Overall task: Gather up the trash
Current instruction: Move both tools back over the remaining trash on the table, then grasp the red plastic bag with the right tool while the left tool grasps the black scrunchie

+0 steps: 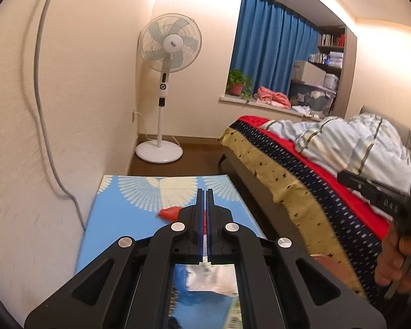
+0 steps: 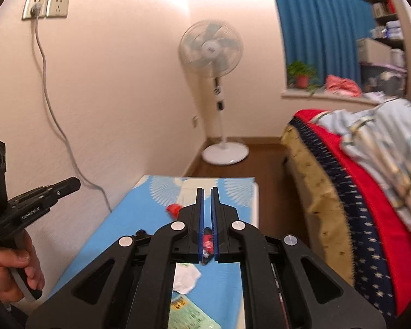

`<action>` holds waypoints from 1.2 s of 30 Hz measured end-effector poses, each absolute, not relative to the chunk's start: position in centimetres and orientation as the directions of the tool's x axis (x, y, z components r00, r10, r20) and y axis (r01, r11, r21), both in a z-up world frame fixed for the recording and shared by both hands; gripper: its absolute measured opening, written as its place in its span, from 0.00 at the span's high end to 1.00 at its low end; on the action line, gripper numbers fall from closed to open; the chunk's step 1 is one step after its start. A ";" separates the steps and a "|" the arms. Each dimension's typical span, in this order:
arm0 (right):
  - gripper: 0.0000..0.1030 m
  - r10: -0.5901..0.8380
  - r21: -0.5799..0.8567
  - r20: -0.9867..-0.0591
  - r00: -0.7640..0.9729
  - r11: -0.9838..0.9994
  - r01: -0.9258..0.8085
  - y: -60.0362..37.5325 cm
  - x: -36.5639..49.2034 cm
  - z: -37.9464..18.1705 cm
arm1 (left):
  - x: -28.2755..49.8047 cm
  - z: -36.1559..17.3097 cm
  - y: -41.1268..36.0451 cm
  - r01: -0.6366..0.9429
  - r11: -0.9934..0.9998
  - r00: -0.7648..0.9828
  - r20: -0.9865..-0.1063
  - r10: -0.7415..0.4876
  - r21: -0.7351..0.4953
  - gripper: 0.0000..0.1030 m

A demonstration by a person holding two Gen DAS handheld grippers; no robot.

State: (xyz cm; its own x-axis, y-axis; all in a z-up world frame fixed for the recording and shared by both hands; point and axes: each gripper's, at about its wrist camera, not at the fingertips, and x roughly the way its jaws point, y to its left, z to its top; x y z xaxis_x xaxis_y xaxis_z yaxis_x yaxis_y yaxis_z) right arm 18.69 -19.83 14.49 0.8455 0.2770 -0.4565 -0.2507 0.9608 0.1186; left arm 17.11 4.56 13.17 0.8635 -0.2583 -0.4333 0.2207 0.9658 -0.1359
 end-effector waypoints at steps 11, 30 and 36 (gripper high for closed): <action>0.93 0.339 0.116 -0.533 0.776 0.937 -0.330 -15.9 26.9 6.3 | 22.2 4.9 8.1 0.198 0.964 0.803 -0.534 -0.264 -0.178 0.99; 0.42 0.375 0.229 -0.651 0.660 0.926 -0.300 -12.0 36.3 -2.8 | 27.2 -5.0 12.3 0.055 0.963 0.706 -0.672 -0.224 -0.263 0.52; 0.42 0.365 0.255 -0.694 0.621 0.931 -0.262 -11.3 38.4 -4.6 | 28.3 -7.1 12.4 0.043 0.962 0.664 -0.711 -0.230 -0.271 0.52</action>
State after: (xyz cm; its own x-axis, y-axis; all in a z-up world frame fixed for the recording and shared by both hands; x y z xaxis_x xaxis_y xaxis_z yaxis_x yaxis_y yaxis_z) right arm 38.42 -11.29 -4.65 0.6209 0.3646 -0.6940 -0.2616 0.9309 0.2550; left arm 28.28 12.42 -7.05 0.6645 -0.2303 -0.7109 0.0429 0.9615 -0.2714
